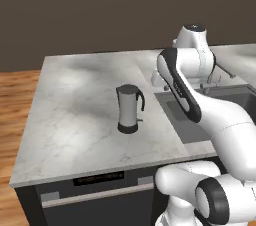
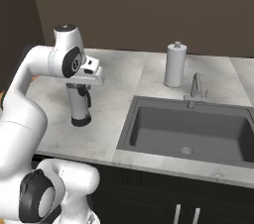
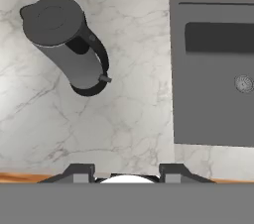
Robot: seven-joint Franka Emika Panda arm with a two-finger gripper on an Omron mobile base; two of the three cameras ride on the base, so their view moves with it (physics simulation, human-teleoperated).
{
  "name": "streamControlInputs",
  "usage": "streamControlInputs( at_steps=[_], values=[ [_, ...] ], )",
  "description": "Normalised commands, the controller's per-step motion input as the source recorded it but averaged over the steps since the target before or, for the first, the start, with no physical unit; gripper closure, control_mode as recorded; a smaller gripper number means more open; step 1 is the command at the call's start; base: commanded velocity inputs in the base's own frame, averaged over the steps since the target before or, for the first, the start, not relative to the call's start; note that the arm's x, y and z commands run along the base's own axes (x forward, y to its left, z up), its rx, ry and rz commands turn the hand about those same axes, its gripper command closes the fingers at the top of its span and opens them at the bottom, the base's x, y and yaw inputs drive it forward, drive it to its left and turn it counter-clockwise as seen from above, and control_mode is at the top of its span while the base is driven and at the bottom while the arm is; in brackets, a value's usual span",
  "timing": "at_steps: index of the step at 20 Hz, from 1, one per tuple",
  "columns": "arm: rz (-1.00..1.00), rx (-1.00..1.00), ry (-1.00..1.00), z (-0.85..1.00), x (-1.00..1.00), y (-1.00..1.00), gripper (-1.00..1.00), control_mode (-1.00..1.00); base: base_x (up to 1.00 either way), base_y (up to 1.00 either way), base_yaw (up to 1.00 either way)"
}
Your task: Navigate to the range hood.
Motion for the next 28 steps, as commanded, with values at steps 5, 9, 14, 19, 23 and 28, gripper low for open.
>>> streamControlInputs(
  at_steps=[5,9,14,19,23,28],
  values=[
    [0.00,0.00,0.00,0.00,0.00,0.00,-1.00,1.00,0.00,0.00,0.00],
    [0.00,0.00,0.00,0.00,0.00,0.00,-1.00,1.00,0.00,0.00,0.00],
    [0.00,0.00,0.00,0.00,0.00,0.00,-1.00,1.00,-0.62,0.00,-0.02],
    [0.00,0.00,0.00,0.00,0.00,0.00,-1.00,1.00,-0.58,-0.04,-0.64],
    [0.00,0.00,0.00,0.00,0.00,0.00,-1.00,1.00,-0.19,0.00,-0.98],
    [0.00,0.00,0.00,0.00,0.00,0.00,-1.00,1.00,-0.04,0.00,-1.00]
  ],
)
